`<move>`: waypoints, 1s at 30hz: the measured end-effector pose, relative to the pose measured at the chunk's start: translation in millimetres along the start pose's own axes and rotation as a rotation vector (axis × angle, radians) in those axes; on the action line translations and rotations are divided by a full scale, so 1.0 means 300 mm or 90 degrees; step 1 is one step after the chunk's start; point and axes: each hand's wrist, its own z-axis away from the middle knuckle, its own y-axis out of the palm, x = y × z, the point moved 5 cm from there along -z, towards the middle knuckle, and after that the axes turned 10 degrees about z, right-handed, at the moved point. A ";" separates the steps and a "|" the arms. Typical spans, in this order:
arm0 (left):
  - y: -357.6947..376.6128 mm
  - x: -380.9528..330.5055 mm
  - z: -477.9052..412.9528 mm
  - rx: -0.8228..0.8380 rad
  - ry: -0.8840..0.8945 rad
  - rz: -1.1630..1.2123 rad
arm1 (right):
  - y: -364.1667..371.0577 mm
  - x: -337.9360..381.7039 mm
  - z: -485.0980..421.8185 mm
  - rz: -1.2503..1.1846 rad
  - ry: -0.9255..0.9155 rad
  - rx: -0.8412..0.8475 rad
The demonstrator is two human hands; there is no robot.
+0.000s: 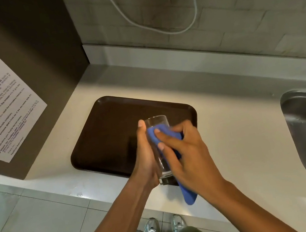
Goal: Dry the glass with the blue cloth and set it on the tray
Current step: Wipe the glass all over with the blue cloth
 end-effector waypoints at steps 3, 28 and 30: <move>-0.032 -0.020 -0.002 -0.044 -0.029 0.023 | 0.000 -0.054 0.049 -0.026 0.041 0.000; -0.024 0.019 -0.007 -0.060 -0.067 0.051 | -0.011 -0.056 0.005 -0.072 0.145 -0.002; -0.048 -0.019 -0.027 -0.076 -0.025 0.032 | -0.008 -0.009 0.061 -0.047 0.052 0.009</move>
